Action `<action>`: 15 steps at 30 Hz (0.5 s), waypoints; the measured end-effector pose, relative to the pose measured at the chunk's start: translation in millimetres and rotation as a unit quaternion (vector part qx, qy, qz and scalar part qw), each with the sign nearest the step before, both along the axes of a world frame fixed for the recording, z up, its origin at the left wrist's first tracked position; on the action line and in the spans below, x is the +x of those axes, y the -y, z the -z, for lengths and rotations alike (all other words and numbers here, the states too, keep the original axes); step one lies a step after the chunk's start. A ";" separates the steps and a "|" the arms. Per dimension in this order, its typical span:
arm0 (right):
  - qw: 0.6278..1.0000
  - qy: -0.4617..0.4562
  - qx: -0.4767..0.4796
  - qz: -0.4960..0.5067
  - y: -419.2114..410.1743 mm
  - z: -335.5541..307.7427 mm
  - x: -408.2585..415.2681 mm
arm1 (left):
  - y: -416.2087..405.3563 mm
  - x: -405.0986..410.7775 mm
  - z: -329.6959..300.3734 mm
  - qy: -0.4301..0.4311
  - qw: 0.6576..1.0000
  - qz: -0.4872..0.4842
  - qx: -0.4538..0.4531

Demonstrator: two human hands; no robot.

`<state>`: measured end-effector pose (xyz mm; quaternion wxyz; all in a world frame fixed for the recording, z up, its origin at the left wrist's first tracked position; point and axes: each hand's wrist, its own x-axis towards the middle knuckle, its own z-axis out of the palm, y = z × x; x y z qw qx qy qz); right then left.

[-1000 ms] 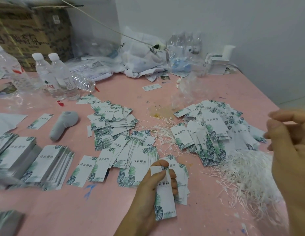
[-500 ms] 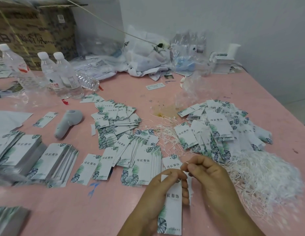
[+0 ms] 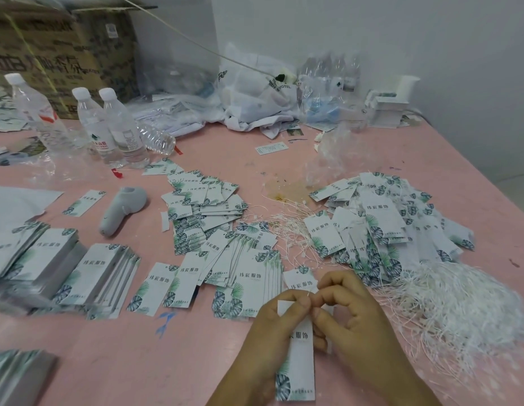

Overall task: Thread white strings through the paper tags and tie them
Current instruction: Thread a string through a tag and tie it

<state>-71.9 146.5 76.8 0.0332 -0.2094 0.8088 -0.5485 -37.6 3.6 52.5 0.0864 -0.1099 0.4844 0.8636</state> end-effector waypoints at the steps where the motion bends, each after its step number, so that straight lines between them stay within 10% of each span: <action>1: 1.000 -0.011 0.010 -0.004 -0.9 -1.6 0.1 | -0.3 0.0 0.4 -0.003 1.000 -0.007 -0.005; 15: 0.996 0.029 -0.006 -0.088 -13.8 -11.8 -6.7 | 1.1 1.1 -4.1 0.001 1.000 -0.029 -0.009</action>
